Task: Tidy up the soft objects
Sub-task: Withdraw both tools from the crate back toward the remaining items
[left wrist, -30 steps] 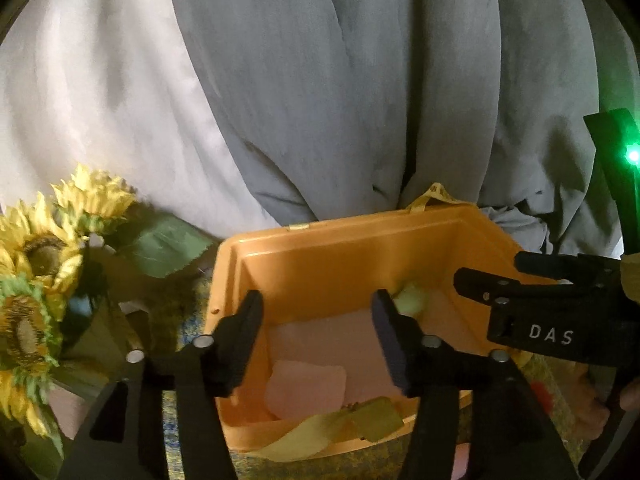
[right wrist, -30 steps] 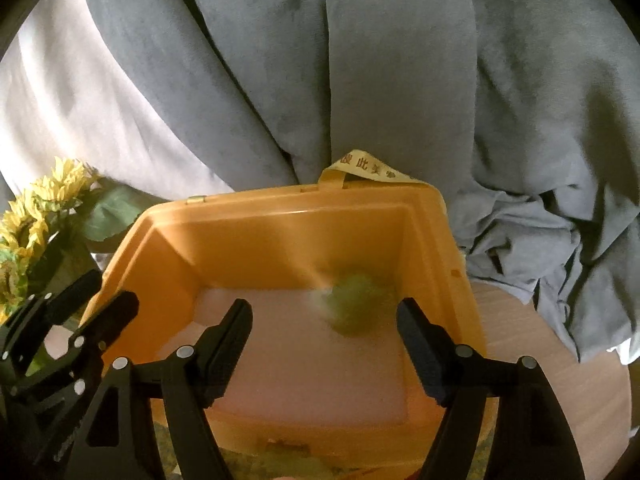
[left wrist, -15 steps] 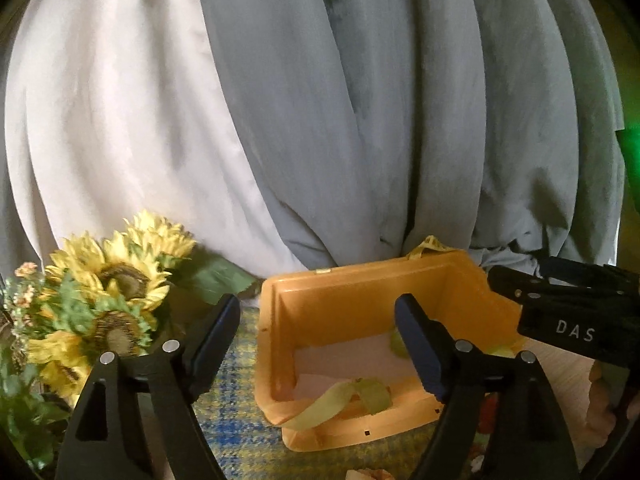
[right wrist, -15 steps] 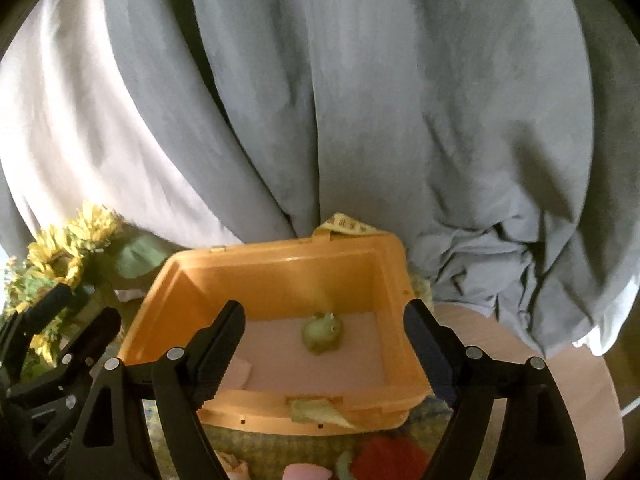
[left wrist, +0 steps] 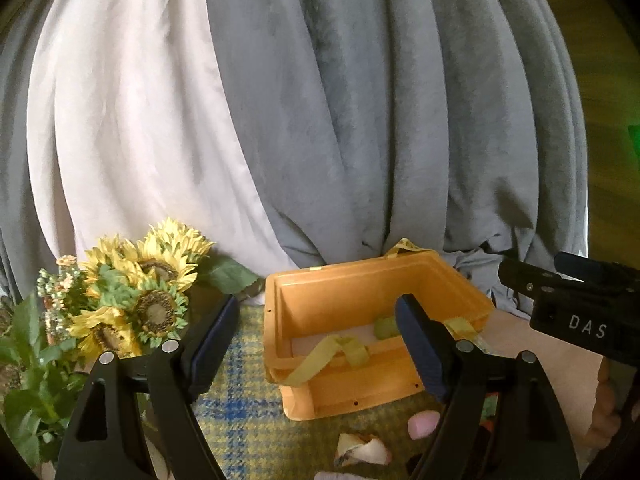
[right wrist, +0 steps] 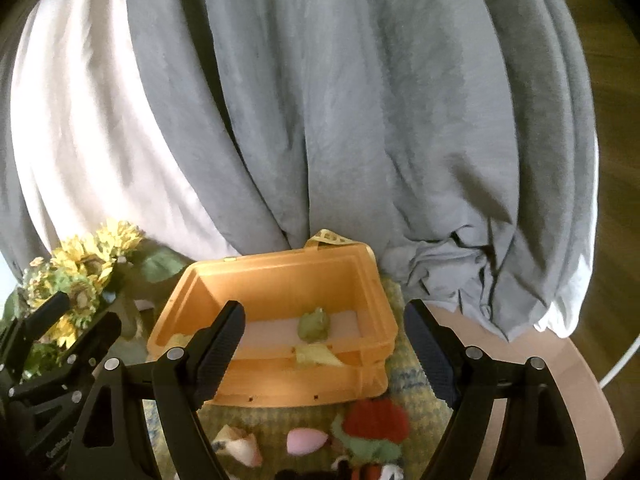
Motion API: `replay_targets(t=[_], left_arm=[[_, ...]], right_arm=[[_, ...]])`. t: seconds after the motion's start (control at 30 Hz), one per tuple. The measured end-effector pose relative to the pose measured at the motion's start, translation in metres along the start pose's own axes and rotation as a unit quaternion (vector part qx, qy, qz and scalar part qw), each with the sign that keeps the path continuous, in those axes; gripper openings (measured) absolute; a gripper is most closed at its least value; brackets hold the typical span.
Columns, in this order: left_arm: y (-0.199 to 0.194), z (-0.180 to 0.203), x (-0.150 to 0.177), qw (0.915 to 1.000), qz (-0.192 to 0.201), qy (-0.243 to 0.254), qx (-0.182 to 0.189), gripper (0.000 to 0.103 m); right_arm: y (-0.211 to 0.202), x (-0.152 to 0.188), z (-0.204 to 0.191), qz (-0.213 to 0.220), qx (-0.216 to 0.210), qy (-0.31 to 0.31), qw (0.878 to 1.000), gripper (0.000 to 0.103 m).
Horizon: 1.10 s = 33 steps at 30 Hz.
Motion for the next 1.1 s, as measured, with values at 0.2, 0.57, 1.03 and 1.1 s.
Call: replay_targets(t=[0.2, 0.57, 1.03, 1.1], left_arm=[[-0.024, 0.001, 0.009, 0.9999, 0.009, 0.008, -0.003, 0.08], [-0.055, 0.001, 0.042, 0.9998, -0.005, 0.021, -0.002, 0.08], [-0.061, -0.001, 0.092, 0.9981, -0.044, 0.04, 0.017, 0.08], [-0.059, -0.001, 0.098, 0.9977, -0.05, 0.043, 0.019, 0.08]], right_arm=[[-0.024, 0.016, 0.003, 0.004, 0.006, 0.013, 1.0, 0.082], [-0.046, 0.059, 0.007, -0.027, 0.016, 0.045, 0.999, 0.082], [-0.057, 0.115, 0.01, -0.069, 0.041, 0.067, 0.995, 0.082], [-0.057, 0.123, 0.009, -0.076, 0.037, 0.072, 0.994, 0.082]])
Point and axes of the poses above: each gripper's, at about its wrist camera, not at the fingertips, and y roughly the way its jaws point, z to its right, x to its underside, the point moved 6 cm from there along y, roughly the way its jaws point, and after that the axes turned 2 degrees about x, right-handed, at the moved point
